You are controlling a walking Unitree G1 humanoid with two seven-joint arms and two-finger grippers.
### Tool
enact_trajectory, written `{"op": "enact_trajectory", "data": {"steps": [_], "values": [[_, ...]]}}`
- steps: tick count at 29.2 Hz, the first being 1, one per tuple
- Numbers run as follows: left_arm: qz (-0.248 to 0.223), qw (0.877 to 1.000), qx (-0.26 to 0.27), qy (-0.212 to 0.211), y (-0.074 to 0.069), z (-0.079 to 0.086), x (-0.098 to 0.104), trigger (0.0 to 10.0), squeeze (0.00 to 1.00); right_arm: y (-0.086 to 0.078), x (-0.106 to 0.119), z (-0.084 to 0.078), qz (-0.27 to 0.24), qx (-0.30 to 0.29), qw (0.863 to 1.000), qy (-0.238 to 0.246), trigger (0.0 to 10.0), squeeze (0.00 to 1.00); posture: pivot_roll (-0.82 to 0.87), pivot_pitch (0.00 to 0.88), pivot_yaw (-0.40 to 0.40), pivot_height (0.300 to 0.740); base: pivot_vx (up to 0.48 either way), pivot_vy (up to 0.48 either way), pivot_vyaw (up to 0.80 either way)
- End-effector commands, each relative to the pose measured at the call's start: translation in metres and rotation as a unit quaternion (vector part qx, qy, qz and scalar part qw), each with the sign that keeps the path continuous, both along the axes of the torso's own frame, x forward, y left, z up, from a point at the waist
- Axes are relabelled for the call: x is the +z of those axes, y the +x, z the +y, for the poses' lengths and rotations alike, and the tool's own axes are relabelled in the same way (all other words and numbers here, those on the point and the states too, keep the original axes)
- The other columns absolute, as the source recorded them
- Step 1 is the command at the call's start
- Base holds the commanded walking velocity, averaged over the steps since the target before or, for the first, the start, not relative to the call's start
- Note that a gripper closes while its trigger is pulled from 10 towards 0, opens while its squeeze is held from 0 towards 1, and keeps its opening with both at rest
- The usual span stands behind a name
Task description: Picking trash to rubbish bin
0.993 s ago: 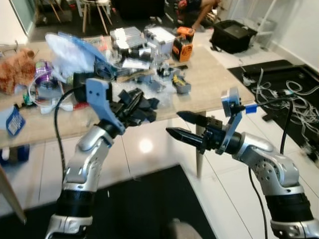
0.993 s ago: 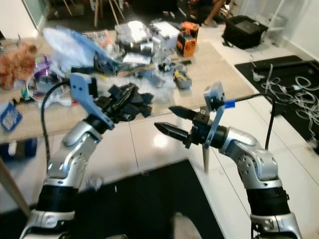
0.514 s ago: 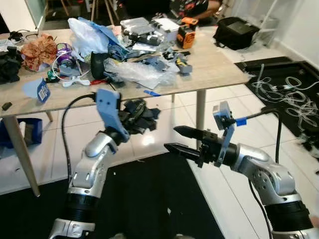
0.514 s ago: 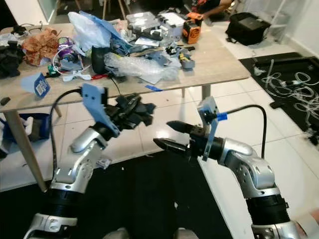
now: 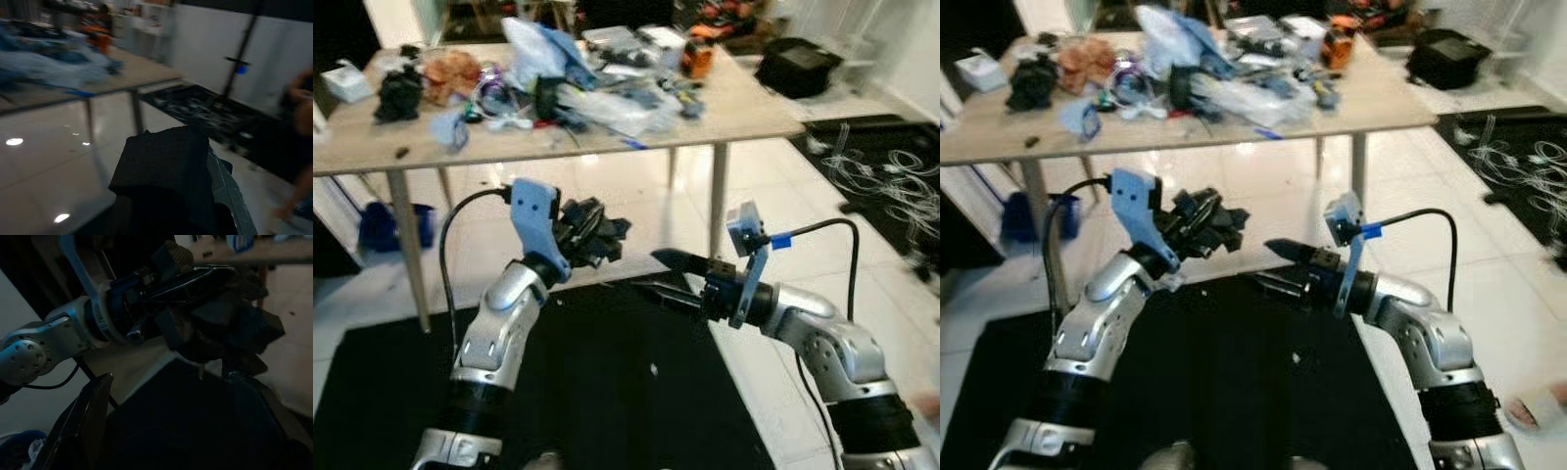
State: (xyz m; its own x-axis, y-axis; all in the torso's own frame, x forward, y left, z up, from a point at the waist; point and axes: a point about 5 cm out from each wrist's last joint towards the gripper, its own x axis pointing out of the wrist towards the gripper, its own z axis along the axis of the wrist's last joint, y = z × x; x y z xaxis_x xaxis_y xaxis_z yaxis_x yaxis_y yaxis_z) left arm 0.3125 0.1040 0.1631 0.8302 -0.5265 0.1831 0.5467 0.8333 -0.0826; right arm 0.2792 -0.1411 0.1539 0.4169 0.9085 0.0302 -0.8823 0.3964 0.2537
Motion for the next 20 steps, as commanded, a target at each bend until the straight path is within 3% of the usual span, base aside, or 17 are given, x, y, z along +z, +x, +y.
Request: {"op": "enact_trajectory", "data": {"steps": [1,20], "values": [[0.005,1.000,0.007,0.005,-0.0001,0.0034,-0.0042,10.0,0.00,-0.0001,-0.0017,0.0023,0.000,0.000,1.000,-0.001,10.0,0.00,-0.06,0.000,-0.044,0.740,-0.394,0.000,0.00],[0.002,1.000,-0.002,0.010,0.0004,0.0007,-0.0056,10.0,0.00,0.0001,-0.0023,0.0031,-0.001,-0.001,1.000,-0.002,10.0,0.00,-0.06,0.000,-0.044,0.740,-0.394,0.000,0.00]]}}
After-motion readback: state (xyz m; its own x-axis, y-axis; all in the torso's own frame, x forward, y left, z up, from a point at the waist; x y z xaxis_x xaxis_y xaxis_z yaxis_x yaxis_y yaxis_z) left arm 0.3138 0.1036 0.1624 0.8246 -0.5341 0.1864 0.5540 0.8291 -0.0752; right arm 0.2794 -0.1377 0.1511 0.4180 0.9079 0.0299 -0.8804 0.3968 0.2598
